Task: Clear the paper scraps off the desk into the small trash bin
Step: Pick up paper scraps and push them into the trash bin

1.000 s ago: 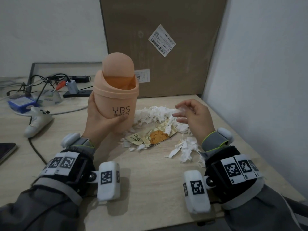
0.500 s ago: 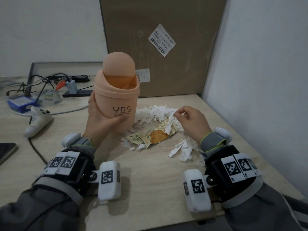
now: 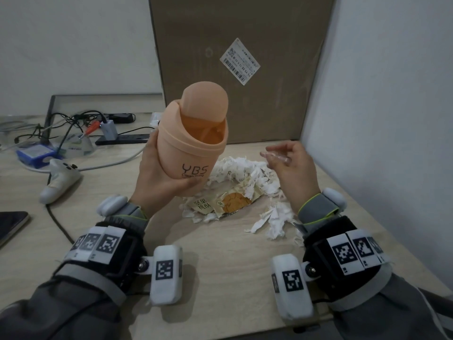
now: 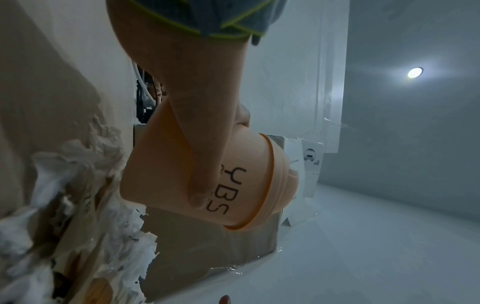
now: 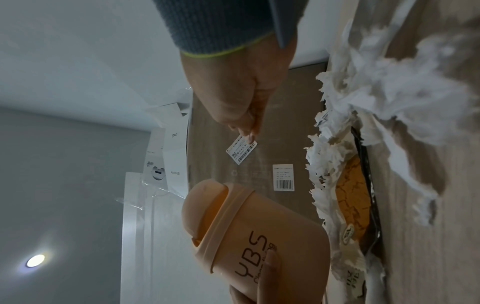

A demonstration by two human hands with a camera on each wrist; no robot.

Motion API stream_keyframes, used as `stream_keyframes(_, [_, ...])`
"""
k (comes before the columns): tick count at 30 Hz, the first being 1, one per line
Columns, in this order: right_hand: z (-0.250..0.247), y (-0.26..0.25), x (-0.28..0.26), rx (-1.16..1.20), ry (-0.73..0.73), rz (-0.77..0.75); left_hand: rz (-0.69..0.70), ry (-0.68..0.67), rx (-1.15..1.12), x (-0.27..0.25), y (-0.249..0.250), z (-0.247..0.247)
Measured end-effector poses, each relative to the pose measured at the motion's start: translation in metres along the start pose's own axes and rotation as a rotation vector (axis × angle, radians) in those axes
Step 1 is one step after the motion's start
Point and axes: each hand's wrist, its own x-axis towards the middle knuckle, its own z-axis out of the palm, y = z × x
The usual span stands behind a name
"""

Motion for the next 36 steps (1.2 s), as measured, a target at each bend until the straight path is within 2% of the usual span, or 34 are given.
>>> stream_keyframes(5, [0.001,-0.008,-0.005,0.173,-0.033,0.043,-0.003,0.011,0.016,-0.001,0.001,0.0])
stream_keyframes(7, [0.003,-0.009,-0.006,0.14,-0.076,0.051,-0.027,0.028,0.009,0.0,-0.002,-0.001])
stream_keyframes(12, [0.023,-0.009,-0.01,-0.249,-0.202,-0.071,-0.068,0.092,-0.016,0.001,-0.008,-0.003])
stream_keyframes(17, [0.052,-0.003,-0.014,-0.753,-0.446,-0.076,-0.1,0.136,-0.023,0.003,-0.012,-0.005])
stream_keyframes(20, [0.06,0.002,-0.012,-1.013,-0.491,-0.086,-0.106,0.139,-0.027,0.004,-0.014,-0.005])
stream_keyframes(23, [0.07,0.007,-0.012,-1.16,-0.558,-0.124,-0.102,0.14,-0.027,0.004,-0.015,-0.005])
stream_keyframes(27, [0.08,0.01,-0.013,-1.24,-0.676,-0.133,-0.098,0.142,-0.031,0.004,-0.016,-0.005])
stream_keyframes(29, [0.08,0.01,-0.013,-1.217,-0.672,-0.154,-0.096,0.142,-0.032,0.003,-0.016,-0.005])
stream_keyframes(31, [0.079,0.008,-0.012,-1.143,-0.603,-0.184,-0.094,0.141,-0.031,0.004,-0.017,-0.005])
stream_keyframes(36, [0.074,-0.003,-0.008,-0.836,-0.289,-0.213,-0.112,0.152,-0.015,0.005,-0.022,-0.006])
